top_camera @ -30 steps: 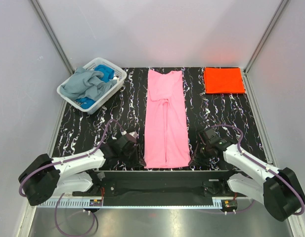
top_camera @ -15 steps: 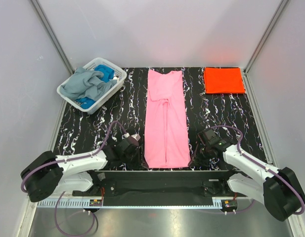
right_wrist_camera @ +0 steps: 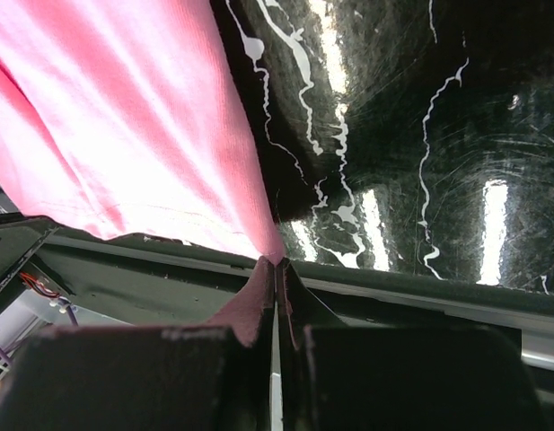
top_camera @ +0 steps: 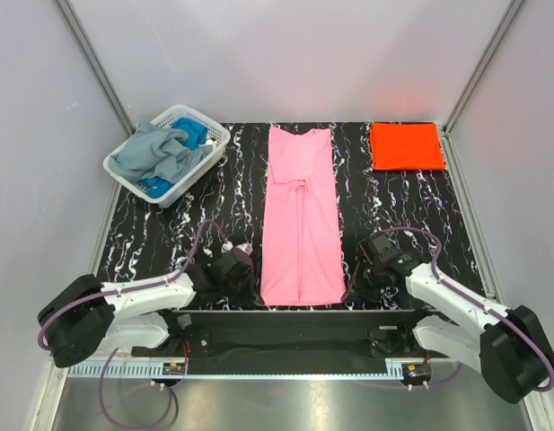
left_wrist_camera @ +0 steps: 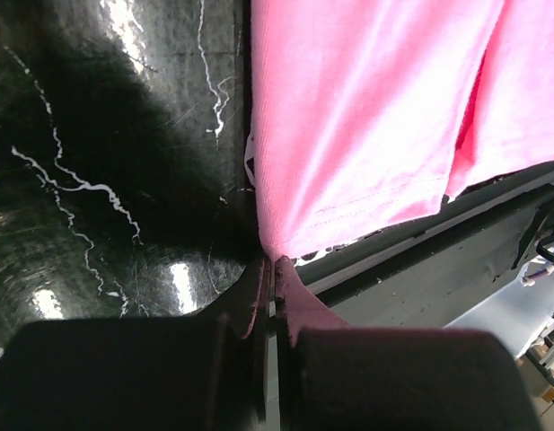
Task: Fold and stack the t-shirts
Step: Fold the tshirt
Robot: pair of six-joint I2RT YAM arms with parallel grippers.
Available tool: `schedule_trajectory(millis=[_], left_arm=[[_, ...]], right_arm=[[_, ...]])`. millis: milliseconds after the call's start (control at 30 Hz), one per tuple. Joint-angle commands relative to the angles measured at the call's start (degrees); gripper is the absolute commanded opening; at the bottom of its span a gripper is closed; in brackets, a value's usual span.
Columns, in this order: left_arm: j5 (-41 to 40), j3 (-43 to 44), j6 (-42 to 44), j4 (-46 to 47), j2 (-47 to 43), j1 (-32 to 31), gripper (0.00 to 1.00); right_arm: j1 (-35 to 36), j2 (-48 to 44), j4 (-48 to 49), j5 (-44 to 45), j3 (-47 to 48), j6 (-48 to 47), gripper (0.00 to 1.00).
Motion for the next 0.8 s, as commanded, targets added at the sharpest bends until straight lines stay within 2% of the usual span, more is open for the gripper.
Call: schedule_trajectory(millis=[0, 133, 300, 433, 767], left_arm=[[0.15, 2.83, 0.53, -1.25, 0.36, 0.65, 0.0], [4.28, 4.15, 1.05, 0.43, 2.56, 2.84, 0.0], [5.17, 7.49, 2.89, -1.42, 3.35, 4.69, 0.0], [7.01, 8.98, 3.86, -1.33, 4.67, 8.81, 0.0], [9.21, 21.18, 11.68, -5.63, 13.88, 16.73, 0.0]], right_arm=[[0.61, -0.23, -0.75, -0.27, 3.74, -0.01, 0.0], [0.7, 1.0, -1.37, 0.7, 6.82, -1.76, 0.0], [0.61, 3.46, -1.54, 0.62, 9.46, -3.61, 0.0], [0.61, 5.04, -1.45, 1.58, 11.74, -5.1, 0.0], [-1.67, 17.33, -2.42, 3.6, 24.84, -12.4, 0.0]])
